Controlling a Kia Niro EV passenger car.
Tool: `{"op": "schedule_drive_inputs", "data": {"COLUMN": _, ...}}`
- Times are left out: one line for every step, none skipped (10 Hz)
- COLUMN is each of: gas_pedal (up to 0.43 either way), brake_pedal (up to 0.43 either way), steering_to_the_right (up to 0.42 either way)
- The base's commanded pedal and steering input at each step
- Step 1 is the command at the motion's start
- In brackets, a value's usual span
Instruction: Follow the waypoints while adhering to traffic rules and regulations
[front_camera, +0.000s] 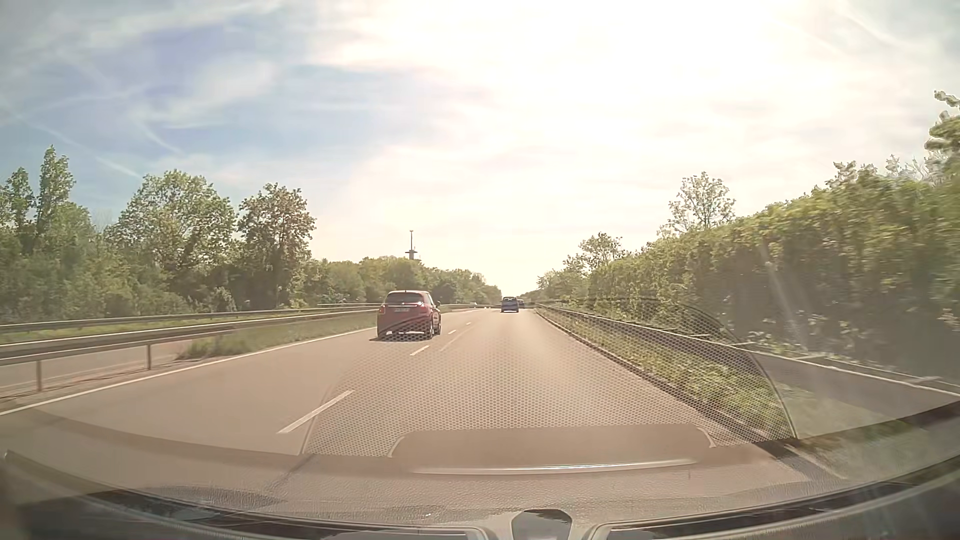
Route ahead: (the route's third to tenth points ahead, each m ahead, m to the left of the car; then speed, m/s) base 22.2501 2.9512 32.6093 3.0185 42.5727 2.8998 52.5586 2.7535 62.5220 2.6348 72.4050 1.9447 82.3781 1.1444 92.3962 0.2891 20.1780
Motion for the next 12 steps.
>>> {"op": "schedule_drive_inputs", "data": {"gas_pedal": 0.11, "brake_pedal": 0.0, "steering_to_the_right": 0.002}}
{"op": "schedule_drive_inputs", "data": {"gas_pedal": 0.11, "brake_pedal": 0.0, "steering_to_the_right": 0.002}}
{"op": "schedule_drive_inputs", "data": {"gas_pedal": 0.11, "brake_pedal": 0.0, "steering_to_the_right": 0.002}}
{"op": "schedule_drive_inputs", "data": {"gas_pedal": 0.11, "brake_pedal": 0.0, "steering_to_the_right": 0.002}}
{"op": "schedule_drive_inputs", "data": {"gas_pedal": 0.11, "brake_pedal": 0.0, "steering_to_the_right": 0.002}}
{"op": "schedule_drive_inputs", "data": {"gas_pedal": 0.11, "brake_pedal": 0.0, "steering_to_the_right": 0.002}}
{"op": "schedule_drive_inputs", "data": {"gas_pedal": 0.11, "brake_pedal": 0.0, "steering_to_the_right": 0.003}}
{"op": "schedule_drive_inputs", "data": {"gas_pedal": 0.11, "brake_pedal": 0.0, "steering_to_the_right": 0.003}}
{"op": "schedule_drive_inputs", "data": {"gas_pedal": 0.11, "brake_pedal": 0.0, "steering_to_the_right": 0.003}}
{"op": "schedule_drive_inputs", "data": {"gas_pedal": 0.11, "brake_pedal": 0.0, "steering_to_the_right": 0.003}}
{"op": "schedule_drive_inputs", "data": {"gas_pedal": 0.11, "brake_pedal": 0.0, "steering_to_the_right": 0.003}}
{"op": "schedule_drive_inputs", "data": {"gas_pedal": 0.11, "brake_pedal": 0.0, "steering_to_the_right": 0.003}}
